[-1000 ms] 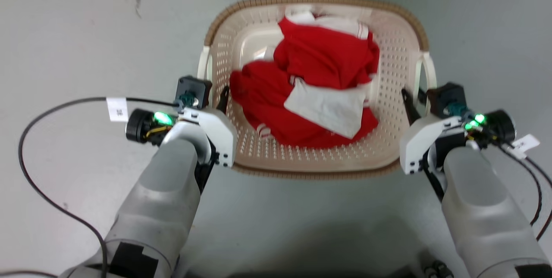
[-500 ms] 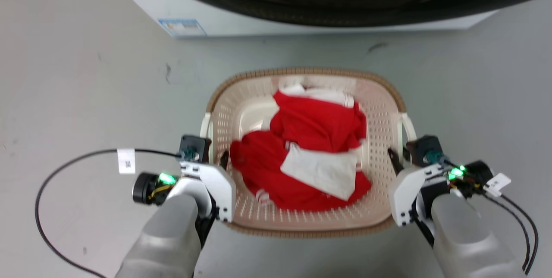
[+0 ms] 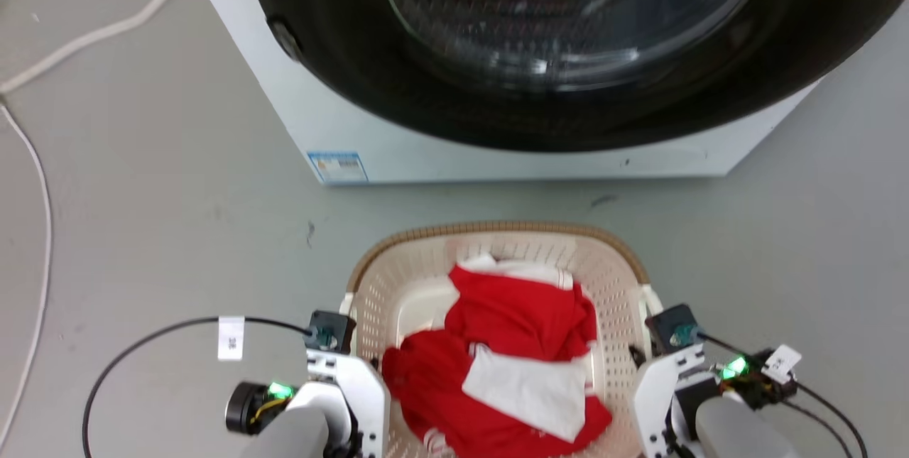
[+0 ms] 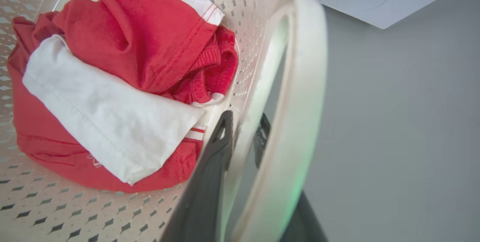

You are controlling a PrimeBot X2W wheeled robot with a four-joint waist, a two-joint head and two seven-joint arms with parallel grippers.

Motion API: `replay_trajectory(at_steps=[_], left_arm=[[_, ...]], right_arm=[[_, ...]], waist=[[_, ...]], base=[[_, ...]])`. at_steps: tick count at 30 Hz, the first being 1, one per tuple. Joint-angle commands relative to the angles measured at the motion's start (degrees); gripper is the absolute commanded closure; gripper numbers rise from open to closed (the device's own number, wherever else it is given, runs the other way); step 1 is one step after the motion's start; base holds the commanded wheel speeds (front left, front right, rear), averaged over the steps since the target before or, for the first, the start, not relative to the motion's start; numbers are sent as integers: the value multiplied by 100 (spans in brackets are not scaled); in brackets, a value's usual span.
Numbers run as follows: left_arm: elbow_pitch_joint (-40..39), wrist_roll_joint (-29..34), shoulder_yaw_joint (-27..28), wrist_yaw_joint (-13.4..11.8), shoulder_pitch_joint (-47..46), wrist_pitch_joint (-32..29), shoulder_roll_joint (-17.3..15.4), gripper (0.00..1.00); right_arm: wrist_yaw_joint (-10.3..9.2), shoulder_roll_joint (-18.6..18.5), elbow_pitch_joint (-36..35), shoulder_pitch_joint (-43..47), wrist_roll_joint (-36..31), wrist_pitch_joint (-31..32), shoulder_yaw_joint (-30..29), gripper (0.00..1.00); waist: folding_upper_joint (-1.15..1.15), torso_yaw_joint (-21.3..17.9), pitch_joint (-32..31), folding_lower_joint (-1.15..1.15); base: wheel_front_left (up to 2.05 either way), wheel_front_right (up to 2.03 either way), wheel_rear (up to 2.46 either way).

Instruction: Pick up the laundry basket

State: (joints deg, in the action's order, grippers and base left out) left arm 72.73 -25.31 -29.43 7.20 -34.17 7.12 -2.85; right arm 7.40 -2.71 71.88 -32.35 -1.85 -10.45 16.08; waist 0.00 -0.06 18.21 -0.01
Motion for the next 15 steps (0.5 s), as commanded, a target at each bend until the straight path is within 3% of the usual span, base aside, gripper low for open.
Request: replay_trajectory(at_steps=[1,15], left_arm=[[-16,-64,-127,36,132,-79,-6,100],[-149,-748,-706,42,645,-906,-106,100]], right_arm=[[16,-27,-30,172,137,100,246,100],[22,-3,-185,677,1181,904,1370,100]], waist=[[0,-7,-479,1],[0,-76,-1668,1]], base=[[0,0,0],[0,0,0]])
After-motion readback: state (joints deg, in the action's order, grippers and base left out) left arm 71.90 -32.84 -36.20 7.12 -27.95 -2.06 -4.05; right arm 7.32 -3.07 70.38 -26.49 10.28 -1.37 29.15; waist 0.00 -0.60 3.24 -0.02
